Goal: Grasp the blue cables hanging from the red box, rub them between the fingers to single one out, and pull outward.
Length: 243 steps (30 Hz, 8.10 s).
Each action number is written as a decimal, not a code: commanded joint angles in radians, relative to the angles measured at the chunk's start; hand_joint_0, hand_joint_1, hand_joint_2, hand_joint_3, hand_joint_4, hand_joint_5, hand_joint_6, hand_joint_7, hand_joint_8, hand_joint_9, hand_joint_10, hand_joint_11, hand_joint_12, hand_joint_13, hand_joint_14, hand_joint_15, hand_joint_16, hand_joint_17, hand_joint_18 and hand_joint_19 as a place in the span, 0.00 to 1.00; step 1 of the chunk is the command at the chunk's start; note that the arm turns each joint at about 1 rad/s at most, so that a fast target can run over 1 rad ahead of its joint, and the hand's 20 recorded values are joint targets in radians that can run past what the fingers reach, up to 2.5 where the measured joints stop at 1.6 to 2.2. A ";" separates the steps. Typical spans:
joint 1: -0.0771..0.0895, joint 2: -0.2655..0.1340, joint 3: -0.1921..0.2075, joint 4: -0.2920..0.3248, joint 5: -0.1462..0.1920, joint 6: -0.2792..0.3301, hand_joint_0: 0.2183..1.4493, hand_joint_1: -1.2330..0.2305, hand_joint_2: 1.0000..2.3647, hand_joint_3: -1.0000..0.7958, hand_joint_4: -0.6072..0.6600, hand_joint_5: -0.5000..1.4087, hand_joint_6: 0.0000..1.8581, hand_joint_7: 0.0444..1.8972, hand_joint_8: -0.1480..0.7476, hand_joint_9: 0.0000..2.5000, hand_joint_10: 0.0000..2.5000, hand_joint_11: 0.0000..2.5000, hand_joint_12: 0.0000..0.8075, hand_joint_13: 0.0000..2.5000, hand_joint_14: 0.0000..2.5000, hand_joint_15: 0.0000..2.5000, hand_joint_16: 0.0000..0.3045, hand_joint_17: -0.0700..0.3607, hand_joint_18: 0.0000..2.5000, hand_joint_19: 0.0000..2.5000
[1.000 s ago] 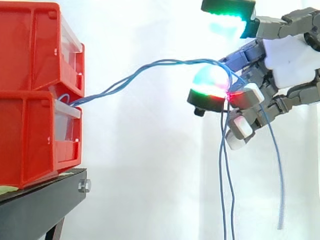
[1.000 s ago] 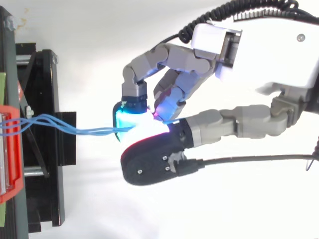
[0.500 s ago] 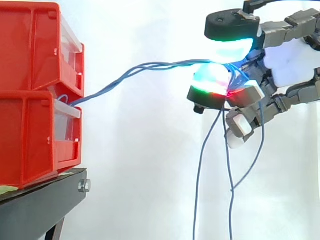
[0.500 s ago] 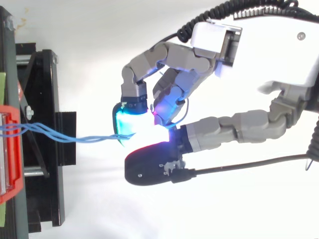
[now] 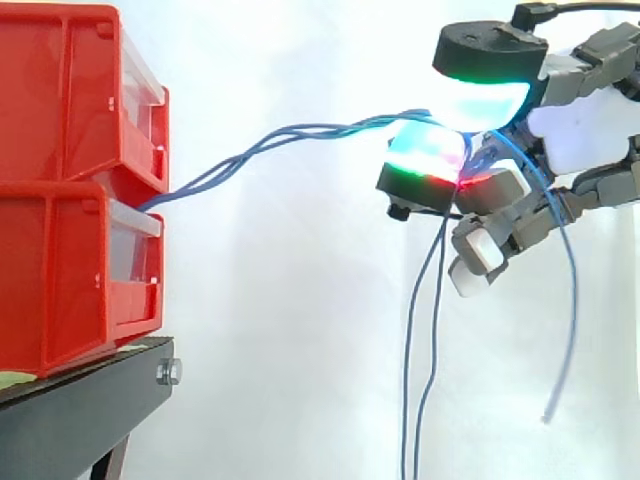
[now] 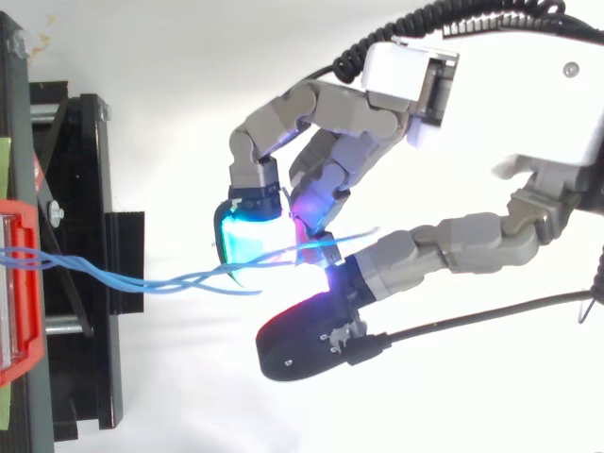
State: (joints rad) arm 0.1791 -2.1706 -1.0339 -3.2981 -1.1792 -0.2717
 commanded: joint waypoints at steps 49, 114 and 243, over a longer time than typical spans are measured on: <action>-0.007 0.000 0.017 -0.008 -0.011 0.000 0.31 0.52 0.01 0.37 0.50 0.19 0.42 0.62 0.46 0.45 0.01 0.40 0.48 0.28 0.01 0.27 0.17 0.43 0.19 0.25; 0.002 0.000 0.017 -0.011 -0.007 -0.001 0.34 0.32 0.00 0.28 0.52 0.20 0.48 0.61 0.44 0.54 0.01 0.50 0.46 0.34 0.01 0.29 0.15 0.40 0.24 0.25; 0.054 0.000 -0.058 -0.094 0.072 0.315 0.31 0.26 0.01 0.56 0.43 0.22 0.46 0.63 0.42 0.23 0.00 0.00 0.43 0.14 0.00 0.04 0.16 0.42 0.19 0.07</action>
State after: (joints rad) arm 0.2283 -2.1711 -1.0546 -3.3921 -1.1059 0.0183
